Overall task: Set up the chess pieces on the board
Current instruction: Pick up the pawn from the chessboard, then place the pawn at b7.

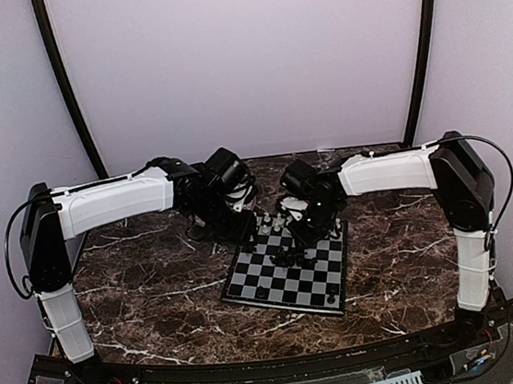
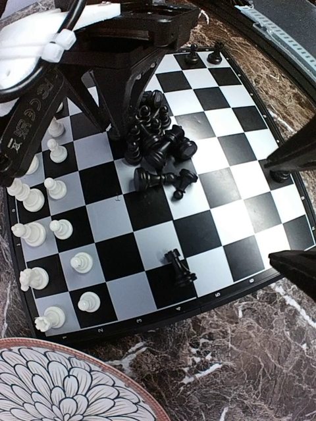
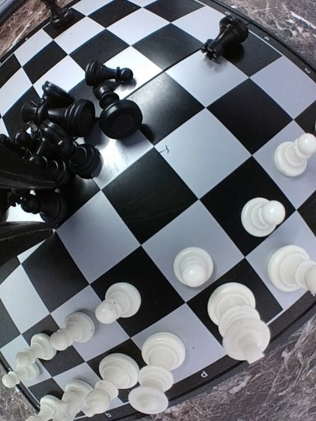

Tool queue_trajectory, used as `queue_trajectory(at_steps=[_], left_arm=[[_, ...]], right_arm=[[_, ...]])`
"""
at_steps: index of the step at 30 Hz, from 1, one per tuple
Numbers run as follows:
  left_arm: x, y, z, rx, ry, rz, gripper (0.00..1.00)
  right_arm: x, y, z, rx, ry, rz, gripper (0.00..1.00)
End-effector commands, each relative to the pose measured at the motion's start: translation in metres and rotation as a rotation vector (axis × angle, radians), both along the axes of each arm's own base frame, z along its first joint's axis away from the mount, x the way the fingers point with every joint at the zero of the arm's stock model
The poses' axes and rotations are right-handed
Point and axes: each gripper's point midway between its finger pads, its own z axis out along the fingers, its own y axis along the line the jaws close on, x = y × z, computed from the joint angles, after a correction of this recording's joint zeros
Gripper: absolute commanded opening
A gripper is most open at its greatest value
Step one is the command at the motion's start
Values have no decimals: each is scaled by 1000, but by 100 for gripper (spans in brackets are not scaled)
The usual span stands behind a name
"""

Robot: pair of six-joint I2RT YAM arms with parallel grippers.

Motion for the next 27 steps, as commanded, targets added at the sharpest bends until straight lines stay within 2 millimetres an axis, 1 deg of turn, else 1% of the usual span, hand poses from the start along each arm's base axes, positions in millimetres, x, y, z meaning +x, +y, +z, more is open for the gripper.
queue_trajectory(at_steps=[1, 5, 6, 8, 13, 14, 16, 20, 22, 25, 27], left_arm=[[1, 5, 10, 2, -12, -3, 43], [1, 5, 10, 2, -13, -3, 43], [1, 5, 10, 3, -14, -2, 43], [1, 5, 10, 2, -15, -3, 43], [1, 4, 10, 0, -14, -4, 43], [1, 4, 10, -1, -15, -4, 43], [1, 4, 9, -1, -16, -6, 43], [2, 3, 9, -1, -18, -6, 43], [3, 3, 8, 2, -17, -7, 43], [3, 3, 7, 1, -17, -8, 43], [3, 2, 6, 2, -16, -10, 43]], right_arm=[[10, 8, 0, 21, -27, -9, 16], [13, 8, 3, 27, -49, -6, 6], [14, 7, 6, 24, -59, -7, 3], [16, 5, 13, 17, -78, -10, 0], [19, -3, 40, 11, -136, -18, 0], [18, -5, 47, 15, -148, -22, 0], [15, -10, 56, 17, -157, -25, 0], [0, -18, 66, 35, -148, -18, 0], [-12, -21, 67, 45, -138, -6, 0], [-42, -14, 65, 86, -97, 70, 0], [-65, -11, 57, 78, -86, 140, 0]])
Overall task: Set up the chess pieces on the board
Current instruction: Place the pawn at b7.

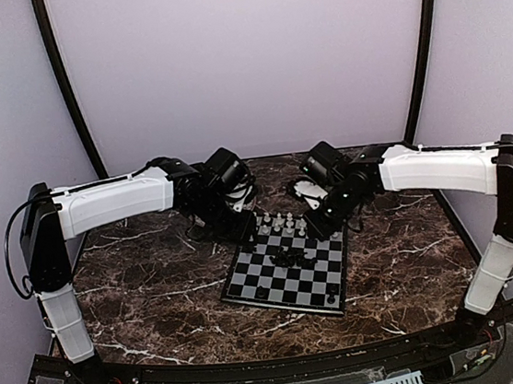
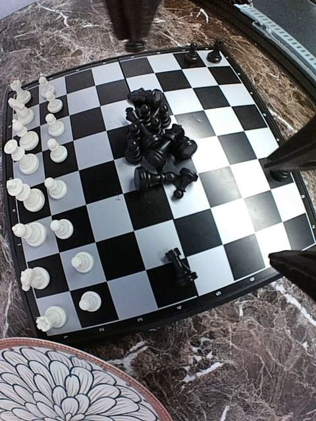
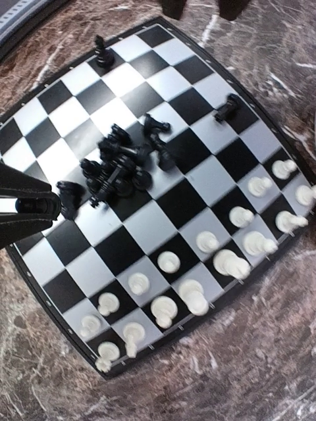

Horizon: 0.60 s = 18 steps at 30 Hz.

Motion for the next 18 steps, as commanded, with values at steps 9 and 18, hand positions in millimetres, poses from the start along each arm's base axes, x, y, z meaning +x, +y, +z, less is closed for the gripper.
queue_trajectory(at_steps=[9, 18], left_arm=[[2, 1, 5, -3, -6, -10, 43], [4, 1, 6, -1, -12, -17, 43]], right_arm=[[-87, 4, -43, -101, 89, 207, 0], [-87, 1, -61, -139, 114, 187, 0]])
